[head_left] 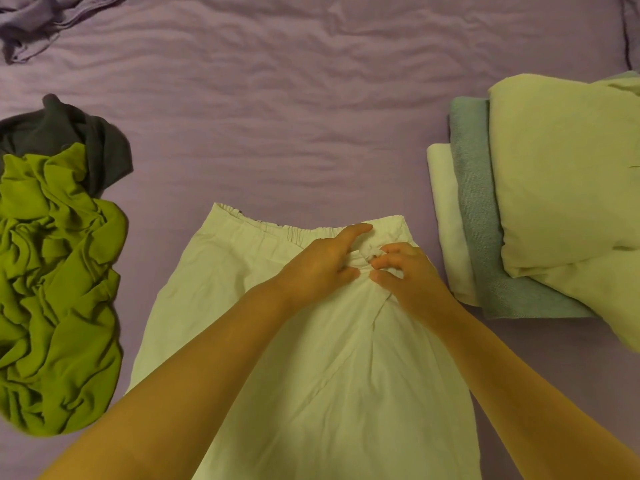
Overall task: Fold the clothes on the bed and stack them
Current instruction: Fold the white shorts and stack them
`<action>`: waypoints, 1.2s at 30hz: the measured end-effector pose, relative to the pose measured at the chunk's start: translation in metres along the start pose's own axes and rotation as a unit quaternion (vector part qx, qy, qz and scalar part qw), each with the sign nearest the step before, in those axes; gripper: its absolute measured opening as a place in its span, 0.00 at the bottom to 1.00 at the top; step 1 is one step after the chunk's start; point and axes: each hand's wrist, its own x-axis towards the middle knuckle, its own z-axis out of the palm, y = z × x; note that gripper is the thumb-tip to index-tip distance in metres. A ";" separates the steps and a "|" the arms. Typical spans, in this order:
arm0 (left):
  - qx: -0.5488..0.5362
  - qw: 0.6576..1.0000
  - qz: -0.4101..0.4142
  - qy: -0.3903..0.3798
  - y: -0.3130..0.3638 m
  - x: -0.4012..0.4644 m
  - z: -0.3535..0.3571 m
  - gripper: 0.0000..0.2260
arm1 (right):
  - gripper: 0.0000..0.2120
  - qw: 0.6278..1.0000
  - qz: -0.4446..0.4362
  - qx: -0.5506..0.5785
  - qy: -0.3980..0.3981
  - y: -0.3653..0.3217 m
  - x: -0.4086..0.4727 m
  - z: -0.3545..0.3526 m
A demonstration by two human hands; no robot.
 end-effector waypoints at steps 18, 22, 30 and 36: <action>-0.134 0.989 -0.041 -0.055 -0.009 0.009 -0.003 0.23 | 0.05 0.998 -0.049 0.043 0.013 -0.001 -0.002 -0.005; -0.034 0.996 -0.019 -0.074 -0.004 0.012 0.001 0.29 | 0.08 0.997 -0.059 -0.046 -0.029 -0.001 -0.001 -0.006; 0.116 0.992 -0.020 -0.046 0.005 0.009 0.001 0.32 | 0.05 0.998 -0.041 -0.021 0.040 -0.002 -0.004 0.002; 0.081 0.996 -0.024 0.030 -0.002 -0.010 -0.020 0.12 | 0.19 0.998 -0.012 0.041 0.044 -0.018 -0.007 -0.005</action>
